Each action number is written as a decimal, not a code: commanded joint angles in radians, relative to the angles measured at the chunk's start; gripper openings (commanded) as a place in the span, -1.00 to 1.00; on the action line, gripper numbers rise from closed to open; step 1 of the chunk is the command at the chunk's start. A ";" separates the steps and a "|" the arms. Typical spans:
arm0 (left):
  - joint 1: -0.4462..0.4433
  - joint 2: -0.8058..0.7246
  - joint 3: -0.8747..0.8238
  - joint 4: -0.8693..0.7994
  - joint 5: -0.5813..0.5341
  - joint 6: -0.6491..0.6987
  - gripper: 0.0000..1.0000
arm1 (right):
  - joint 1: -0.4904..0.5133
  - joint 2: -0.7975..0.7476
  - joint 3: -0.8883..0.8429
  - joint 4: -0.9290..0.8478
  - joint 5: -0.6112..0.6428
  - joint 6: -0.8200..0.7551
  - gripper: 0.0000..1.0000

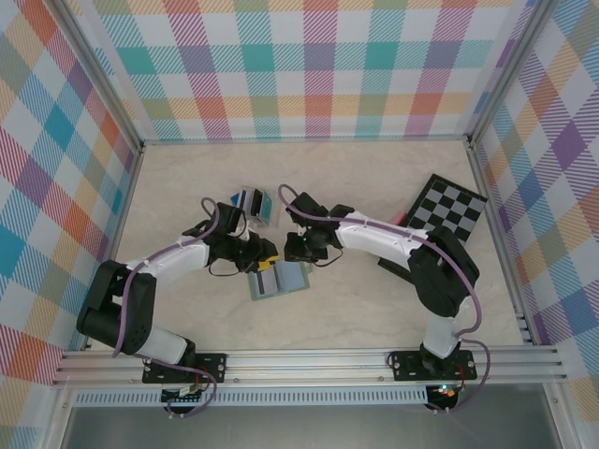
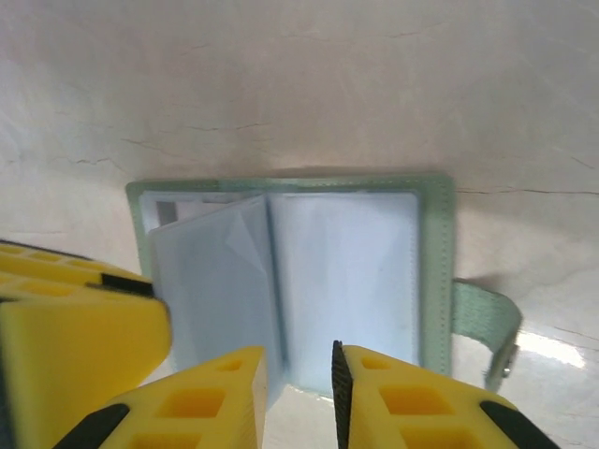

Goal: Take the credit cards out of the card holder

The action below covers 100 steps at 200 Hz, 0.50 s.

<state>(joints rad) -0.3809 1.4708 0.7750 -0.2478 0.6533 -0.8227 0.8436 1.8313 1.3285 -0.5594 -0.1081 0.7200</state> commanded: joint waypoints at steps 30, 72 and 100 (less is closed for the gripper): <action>-0.021 0.018 0.014 0.025 0.005 -0.013 -0.44 | -0.013 -0.067 -0.049 0.048 0.045 0.030 -0.42; -0.046 0.057 0.015 0.094 0.018 -0.050 -0.38 | -0.014 -0.073 -0.059 0.059 0.046 0.032 -0.41; -0.055 0.065 0.023 0.109 0.007 -0.064 -0.34 | -0.013 -0.091 -0.072 0.057 0.070 0.035 -0.40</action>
<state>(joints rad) -0.4175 1.5307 0.7757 -0.1730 0.6552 -0.8635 0.8345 1.7878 1.2770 -0.5117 -0.0669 0.7444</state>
